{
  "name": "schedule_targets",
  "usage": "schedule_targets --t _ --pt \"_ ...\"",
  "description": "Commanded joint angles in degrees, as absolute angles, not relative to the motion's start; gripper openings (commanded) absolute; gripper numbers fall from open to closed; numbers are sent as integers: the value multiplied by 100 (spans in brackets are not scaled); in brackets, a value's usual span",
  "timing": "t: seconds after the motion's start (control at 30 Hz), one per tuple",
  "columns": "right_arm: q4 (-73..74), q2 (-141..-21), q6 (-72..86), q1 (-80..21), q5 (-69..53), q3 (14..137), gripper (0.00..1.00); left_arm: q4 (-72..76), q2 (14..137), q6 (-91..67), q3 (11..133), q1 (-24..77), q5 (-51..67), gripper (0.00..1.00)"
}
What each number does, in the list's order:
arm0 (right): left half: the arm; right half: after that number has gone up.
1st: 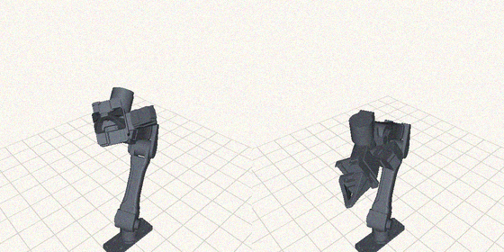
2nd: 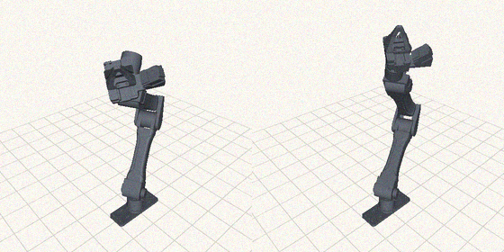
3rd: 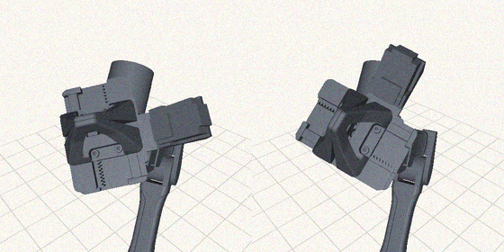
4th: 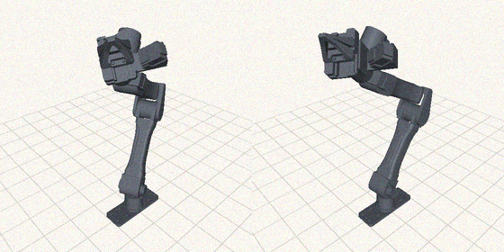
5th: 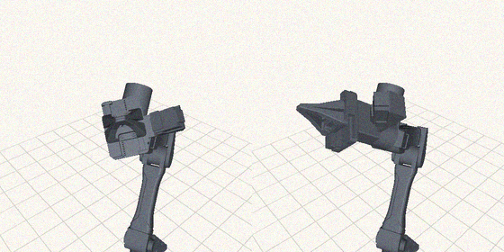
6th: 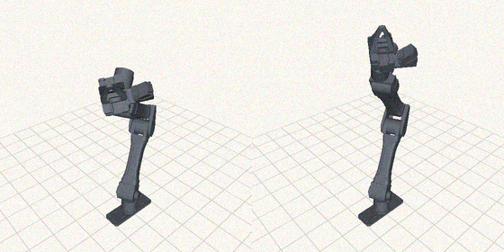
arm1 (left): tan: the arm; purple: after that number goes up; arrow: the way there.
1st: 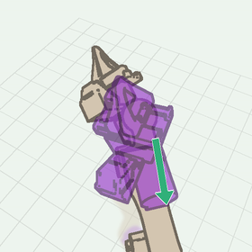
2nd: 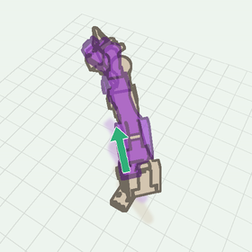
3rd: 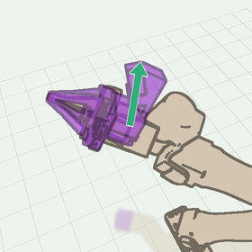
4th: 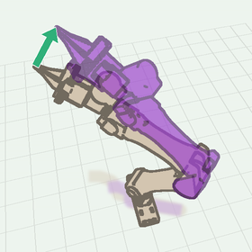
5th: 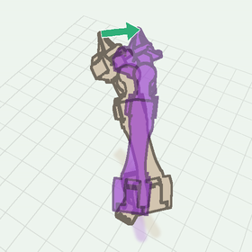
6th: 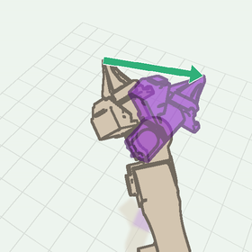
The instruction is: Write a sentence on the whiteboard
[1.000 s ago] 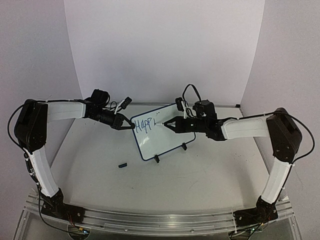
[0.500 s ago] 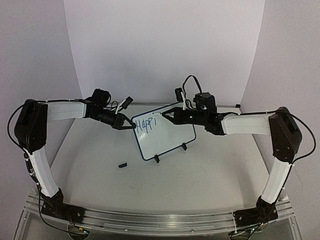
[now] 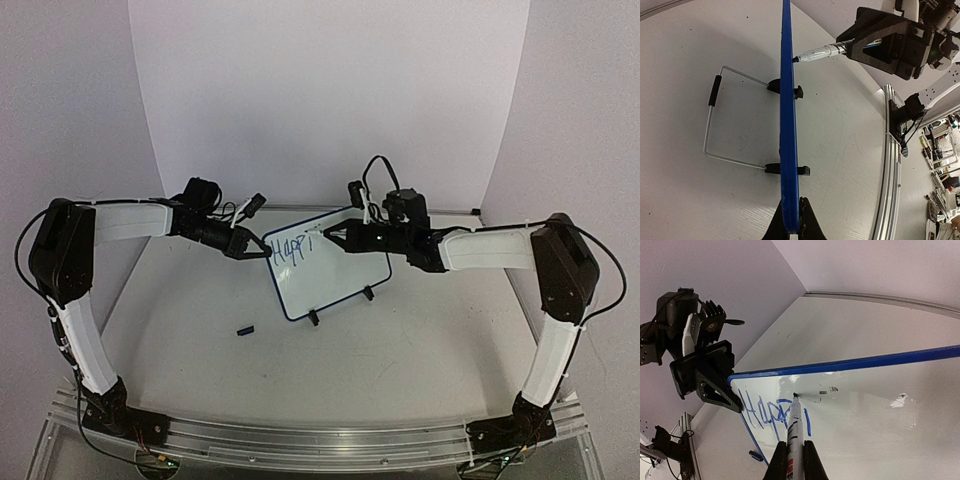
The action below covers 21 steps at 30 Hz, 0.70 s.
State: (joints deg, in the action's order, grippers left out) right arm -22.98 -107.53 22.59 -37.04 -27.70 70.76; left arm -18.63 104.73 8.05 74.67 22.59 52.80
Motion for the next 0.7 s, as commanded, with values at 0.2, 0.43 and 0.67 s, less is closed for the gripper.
schedule_targets --t 0.2,0.43,0.67 --pt "-2628 -10193 2133 -3705 -2695 6706 0 -2145 10397 1172 7559 2386 4971 0" --pt "-2628 -10331 2184 -3701 -2533 6615 0 -2151 10397 1174 7557 2389 4963 0" --pt "-2535 -10504 2206 -3698 -2429 6793 0 -2171 10378 1188 7559 2391 4951 0"
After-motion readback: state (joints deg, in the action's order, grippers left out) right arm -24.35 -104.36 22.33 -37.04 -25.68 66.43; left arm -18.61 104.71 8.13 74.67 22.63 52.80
